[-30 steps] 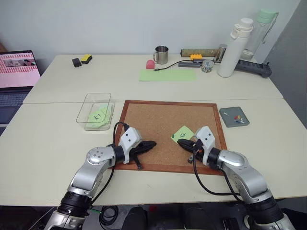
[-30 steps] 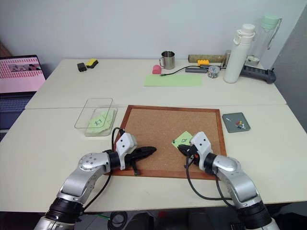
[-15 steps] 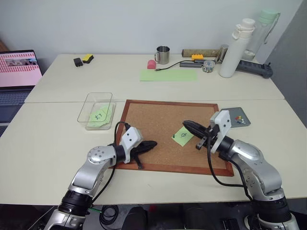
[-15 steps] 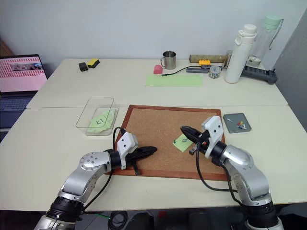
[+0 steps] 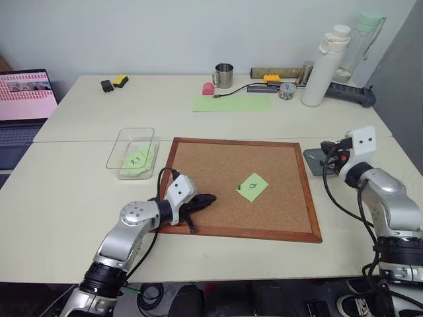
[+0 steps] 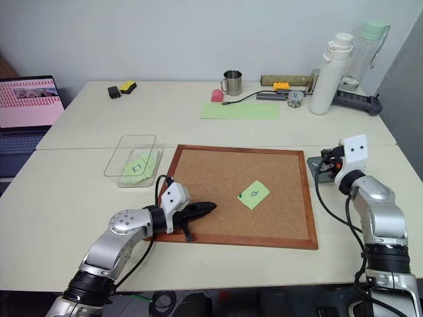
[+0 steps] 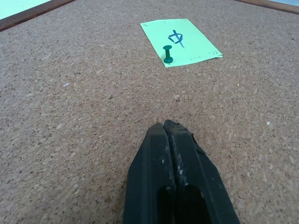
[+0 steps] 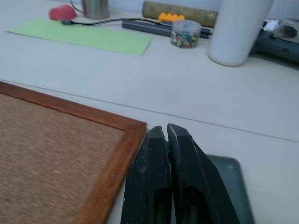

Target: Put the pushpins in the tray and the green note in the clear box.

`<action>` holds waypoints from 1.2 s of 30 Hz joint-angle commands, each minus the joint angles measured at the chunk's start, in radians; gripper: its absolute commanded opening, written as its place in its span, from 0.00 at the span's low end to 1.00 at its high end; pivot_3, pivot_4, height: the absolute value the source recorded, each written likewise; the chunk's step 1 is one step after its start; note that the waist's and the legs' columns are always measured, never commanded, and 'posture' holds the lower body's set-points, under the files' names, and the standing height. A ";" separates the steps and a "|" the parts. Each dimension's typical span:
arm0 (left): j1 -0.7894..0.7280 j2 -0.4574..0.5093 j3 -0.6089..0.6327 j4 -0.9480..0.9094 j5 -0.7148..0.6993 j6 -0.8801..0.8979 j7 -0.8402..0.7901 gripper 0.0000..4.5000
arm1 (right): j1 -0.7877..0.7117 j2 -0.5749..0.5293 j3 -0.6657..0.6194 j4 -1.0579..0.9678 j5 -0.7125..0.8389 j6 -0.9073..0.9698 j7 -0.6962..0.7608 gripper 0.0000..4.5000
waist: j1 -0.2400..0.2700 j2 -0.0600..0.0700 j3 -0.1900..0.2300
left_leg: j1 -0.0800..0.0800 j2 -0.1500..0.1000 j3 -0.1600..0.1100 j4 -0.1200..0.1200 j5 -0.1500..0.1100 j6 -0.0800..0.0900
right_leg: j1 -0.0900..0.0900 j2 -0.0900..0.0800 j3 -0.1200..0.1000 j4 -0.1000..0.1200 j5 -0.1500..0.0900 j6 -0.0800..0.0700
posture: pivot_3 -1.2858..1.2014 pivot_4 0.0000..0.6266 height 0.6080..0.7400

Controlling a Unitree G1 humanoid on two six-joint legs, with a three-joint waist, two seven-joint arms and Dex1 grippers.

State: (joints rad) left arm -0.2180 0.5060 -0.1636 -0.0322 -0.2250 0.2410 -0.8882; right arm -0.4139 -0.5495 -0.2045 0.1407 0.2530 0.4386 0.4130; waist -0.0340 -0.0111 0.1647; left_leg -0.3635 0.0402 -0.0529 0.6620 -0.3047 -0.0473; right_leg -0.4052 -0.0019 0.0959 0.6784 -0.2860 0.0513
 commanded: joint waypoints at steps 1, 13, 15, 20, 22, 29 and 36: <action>0.027 0.017 -0.024 0.023 0.026 0.037 -0.004 0.00 | -0.044 -0.008 -0.016 0.076 -0.006 -0.025 0.008 0.00 | 0.000 0.000 0.000 | 0.000 0.000 0.000 0.000 0.000 0.000 | 0.000 0.000 0.000 0.000 0.000 0.000 | 0.52 0.24 1.00; 0.071 0.028 -0.010 -0.029 0.021 0.055 0.007 0.00 | -0.082 -0.009 -0.036 0.167 0.009 -0.082 0.023 0.60 | -0.001 0.000 0.000 | 0.000 0.000 0.001 0.000 0.000 0.000 | 0.000 0.000 0.000 0.000 0.000 0.000 | 0.52 0.24 1.00; 0.074 0.029 -0.008 -0.032 0.021 0.055 0.008 0.00 | -0.072 -0.010 -0.030 0.133 0.018 -0.106 0.058 0.67 | -0.001 0.000 0.000 | 0.000 0.000 0.001 0.000 0.000 0.000 | 0.000 0.000 0.000 0.000 0.000 0.000 | 0.52 0.24 1.00; 0.080 0.032 -0.004 -0.035 0.022 0.052 0.007 0.00 | 0.006 0.012 0.020 -0.083 0.107 -0.092 0.206 0.67 | -0.002 0.001 0.000 | 0.000 0.001 0.000 0.000 0.000 0.000 | 0.000 0.001 0.000 0.000 0.000 0.000 | 0.52 0.24 1.00; 0.078 0.032 -0.003 -0.031 0.025 0.044 0.008 0.00 | 0.055 0.020 0.072 -0.201 0.128 -0.061 0.246 0.67 | -0.003 0.001 0.000 | 0.000 0.001 0.000 0.000 0.000 0.000 | 0.000 0.001 0.000 0.000 0.000 0.000 | 0.52 0.24 1.00; 0.070 0.034 -0.008 -0.020 0.024 0.039 -0.001 0.00 | 0.142 0.088 0.246 -0.420 0.109 0.004 0.228 0.67 | -0.004 0.001 0.000 | 0.000 0.002 0.000 0.000 0.000 0.000 | 0.000 0.001 0.000 0.000 0.000 0.000 | 0.52 0.24 1.00; 0.051 0.039 -0.008 -0.014 0.024 0.046 -0.008 0.00 | 0.159 0.120 0.276 -0.474 0.104 0.038 0.193 0.67 | -0.002 0.000 0.000 | 0.000 0.001 -0.001 0.000 0.000 0.000 | 0.000 0.001 -0.001 0.000 0.000 0.000 | 0.52 0.24 1.00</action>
State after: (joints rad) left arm -0.1797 0.5249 -0.1511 -0.0815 -0.2251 0.2574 -0.8869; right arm -0.2538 -0.4297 0.0743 -0.2862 0.3522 0.4691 0.6100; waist -0.0356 -0.0107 0.1646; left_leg -0.3638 0.0416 -0.0538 0.6618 -0.3048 -0.0473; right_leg -0.4053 -0.0006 0.0951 0.6780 -0.2861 0.0512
